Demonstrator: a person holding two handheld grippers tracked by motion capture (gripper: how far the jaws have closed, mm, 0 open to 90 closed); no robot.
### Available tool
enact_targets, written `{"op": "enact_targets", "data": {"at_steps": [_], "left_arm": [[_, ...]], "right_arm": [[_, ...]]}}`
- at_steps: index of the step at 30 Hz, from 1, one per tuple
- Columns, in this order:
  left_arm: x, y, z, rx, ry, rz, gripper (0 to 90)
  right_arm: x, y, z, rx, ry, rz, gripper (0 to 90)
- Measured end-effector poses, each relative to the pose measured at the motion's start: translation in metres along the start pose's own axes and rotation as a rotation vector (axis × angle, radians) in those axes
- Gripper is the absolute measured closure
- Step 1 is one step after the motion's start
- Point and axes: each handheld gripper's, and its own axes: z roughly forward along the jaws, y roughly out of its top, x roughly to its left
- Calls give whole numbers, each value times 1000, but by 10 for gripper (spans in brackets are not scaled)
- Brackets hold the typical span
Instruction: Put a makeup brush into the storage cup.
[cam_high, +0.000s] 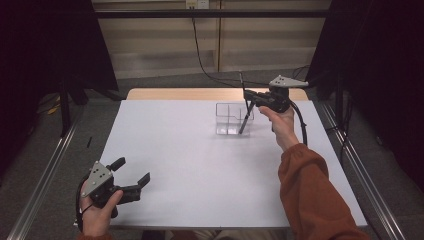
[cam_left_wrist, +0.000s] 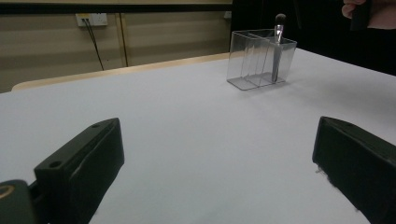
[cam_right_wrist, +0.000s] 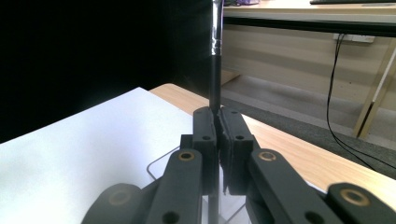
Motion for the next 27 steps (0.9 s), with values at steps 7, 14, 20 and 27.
{"op": "enact_targets", "data": {"at_steps": [7,14,20,27], "left_arm": [[0,0,0,2,-2,3,22],[0,0,0,1,-1,3,22],[0,0,0,1,0,1,22],[0,0,0,1,1,1,22]], "right_arm": [[-6,-4,4,9,-21,7,863],[-9,-11,9,27,-29,8,863],[-9,-15,13,40,-28,1,863],[-12,-18,14,46,-35,-5,863]]}}
